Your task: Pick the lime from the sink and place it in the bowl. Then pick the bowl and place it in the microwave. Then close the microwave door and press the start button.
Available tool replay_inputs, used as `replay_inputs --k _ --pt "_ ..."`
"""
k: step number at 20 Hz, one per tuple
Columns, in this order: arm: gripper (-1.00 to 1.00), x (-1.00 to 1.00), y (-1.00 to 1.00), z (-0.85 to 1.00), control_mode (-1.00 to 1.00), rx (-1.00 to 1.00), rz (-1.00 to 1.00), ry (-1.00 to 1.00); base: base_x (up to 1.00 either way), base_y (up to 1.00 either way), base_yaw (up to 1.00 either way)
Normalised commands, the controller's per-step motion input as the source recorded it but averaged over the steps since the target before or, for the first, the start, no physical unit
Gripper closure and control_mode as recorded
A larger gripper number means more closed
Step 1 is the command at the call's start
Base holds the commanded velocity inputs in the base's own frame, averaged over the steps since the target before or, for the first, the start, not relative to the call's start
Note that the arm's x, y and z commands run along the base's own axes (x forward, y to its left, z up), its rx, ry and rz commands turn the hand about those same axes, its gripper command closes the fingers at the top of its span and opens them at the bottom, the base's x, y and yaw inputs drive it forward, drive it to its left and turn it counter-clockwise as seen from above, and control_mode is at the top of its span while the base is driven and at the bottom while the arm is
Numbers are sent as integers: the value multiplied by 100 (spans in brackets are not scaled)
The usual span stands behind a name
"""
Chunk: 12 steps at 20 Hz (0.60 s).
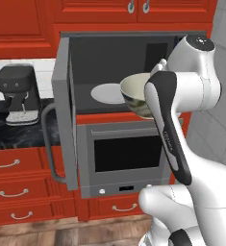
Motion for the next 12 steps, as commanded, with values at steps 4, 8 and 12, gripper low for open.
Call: replay_inputs --k 4,8,12 --pt "100 0 0 0 100 0 0 0 35 34 0" --pt "100 0 0 0 100 0 0 0 30 6 0" --pt "100 0 0 0 100 0 0 0 28 0 0"
